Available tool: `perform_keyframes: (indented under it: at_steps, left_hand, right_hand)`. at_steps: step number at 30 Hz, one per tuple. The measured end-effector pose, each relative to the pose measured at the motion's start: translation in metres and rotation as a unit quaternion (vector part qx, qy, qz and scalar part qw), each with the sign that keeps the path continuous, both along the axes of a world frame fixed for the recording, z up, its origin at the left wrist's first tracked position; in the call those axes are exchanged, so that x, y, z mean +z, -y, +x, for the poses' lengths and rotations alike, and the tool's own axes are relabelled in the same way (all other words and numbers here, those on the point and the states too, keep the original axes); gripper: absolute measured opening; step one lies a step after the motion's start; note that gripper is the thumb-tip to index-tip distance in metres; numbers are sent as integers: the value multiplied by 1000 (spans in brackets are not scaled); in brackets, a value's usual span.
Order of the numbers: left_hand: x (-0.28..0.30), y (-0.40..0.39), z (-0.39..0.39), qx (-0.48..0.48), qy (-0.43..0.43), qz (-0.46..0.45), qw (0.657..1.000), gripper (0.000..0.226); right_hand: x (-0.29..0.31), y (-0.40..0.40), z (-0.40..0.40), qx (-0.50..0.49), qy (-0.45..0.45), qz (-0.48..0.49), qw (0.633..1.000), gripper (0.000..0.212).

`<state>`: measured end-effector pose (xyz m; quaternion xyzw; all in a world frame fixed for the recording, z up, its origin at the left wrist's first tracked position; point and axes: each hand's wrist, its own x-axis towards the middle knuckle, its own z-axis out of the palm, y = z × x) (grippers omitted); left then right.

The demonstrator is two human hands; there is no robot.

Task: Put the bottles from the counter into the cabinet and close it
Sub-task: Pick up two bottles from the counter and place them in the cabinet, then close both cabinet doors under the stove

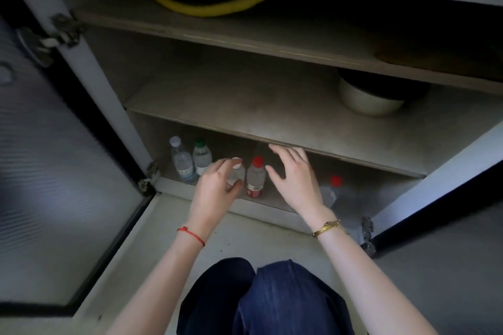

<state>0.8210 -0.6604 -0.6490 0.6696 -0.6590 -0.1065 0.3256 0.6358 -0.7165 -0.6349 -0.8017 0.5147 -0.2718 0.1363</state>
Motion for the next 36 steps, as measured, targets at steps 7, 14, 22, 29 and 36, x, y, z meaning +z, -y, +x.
perform_keyframes:
  at_steps: [7,14,22,29,36]
  left_hand:
    - [49,-76,86,126,17,-62,990,46]
    - [94,-165,148,275,31,-104,955,43]
    - [126,-246,188,439,41,-165,882,42]
    - [123,-271,225,564,24,-127,815,48]
    - [119,-265,247,494,-37,-154,855,80]
  right_hand:
    - [69,-32,101,169,50,-74,982,47]
    - [138,-74,208,322,138,-169,921,50]
    - [206,-134,311,431,187,-241,849,55]
    - [233,-173,377,494,152,-267,813,62]
    - [225,-175,395,505,115,-247,819,63]
